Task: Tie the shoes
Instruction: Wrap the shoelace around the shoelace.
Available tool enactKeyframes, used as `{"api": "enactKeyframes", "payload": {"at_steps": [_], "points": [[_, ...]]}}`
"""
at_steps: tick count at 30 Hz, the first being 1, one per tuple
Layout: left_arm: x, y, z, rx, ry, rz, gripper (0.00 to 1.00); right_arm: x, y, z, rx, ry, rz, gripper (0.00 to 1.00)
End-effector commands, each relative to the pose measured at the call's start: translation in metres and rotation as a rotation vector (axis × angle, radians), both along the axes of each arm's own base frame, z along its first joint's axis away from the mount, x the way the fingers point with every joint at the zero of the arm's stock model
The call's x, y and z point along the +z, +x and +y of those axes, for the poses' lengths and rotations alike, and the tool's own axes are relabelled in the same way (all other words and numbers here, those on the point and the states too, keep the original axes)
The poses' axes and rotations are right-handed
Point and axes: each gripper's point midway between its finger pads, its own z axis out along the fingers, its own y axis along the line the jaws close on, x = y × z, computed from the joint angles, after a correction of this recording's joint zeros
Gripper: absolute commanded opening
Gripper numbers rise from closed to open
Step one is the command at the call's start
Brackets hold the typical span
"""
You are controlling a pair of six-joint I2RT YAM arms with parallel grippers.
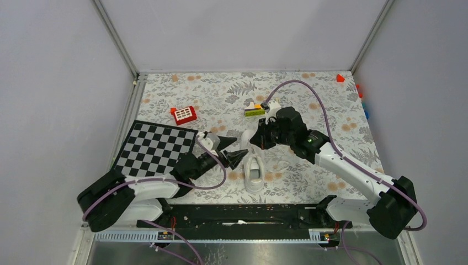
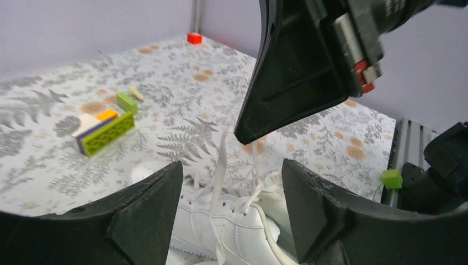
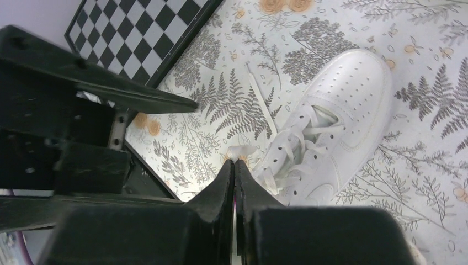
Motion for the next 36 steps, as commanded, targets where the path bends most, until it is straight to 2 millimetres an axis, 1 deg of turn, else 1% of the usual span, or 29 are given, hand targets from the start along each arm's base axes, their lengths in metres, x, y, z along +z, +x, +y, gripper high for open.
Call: {"api": "enactKeyframes", "payload": {"at_steps": [1,2,4,6,10,12,14,21,26,36], "points": [[0.006,0.001,0.022,0.082,0.018,-0.039,0.72,0.025,0.013,-0.007,-0.167,0.114,-0.016,0.0],[0.003,0.001,0.024,0.086,0.028,-0.042,0.73,0.026,0.015,-0.01,-0.193,0.128,-0.02,0.0],[0.0,0.003,0.021,0.082,0.048,-0.054,0.73,0.029,0.016,-0.015,-0.234,0.153,-0.032,0.0],[-0.003,0.006,0.013,0.067,0.061,-0.066,0.74,0.033,0.016,-0.017,-0.248,0.17,-0.049,0.0],[0.004,0.012,-0.003,0.04,0.018,-0.109,0.76,0.029,0.015,-0.016,-0.242,0.158,-0.032,0.0],[-0.002,0.017,-0.012,0.027,0.029,-0.106,0.77,0.028,0.014,-0.015,-0.239,0.162,-0.025,0.0],[-0.001,0.019,-0.021,0.005,0.022,-0.119,0.77,0.027,0.013,-0.015,-0.237,0.163,-0.019,0.0],[0.012,0.006,-0.039,-0.111,-0.028,-0.14,0.77,0.026,0.011,-0.018,-0.238,0.152,-0.016,0.0],[0.019,0.004,-0.046,-0.142,-0.052,-0.135,0.77,0.025,0.011,-0.016,-0.233,0.153,-0.007,0.0],[0.016,-0.001,-0.062,-0.183,-0.057,-0.112,0.76,0.027,0.012,-0.016,-0.237,0.156,-0.009,0.0]]}}
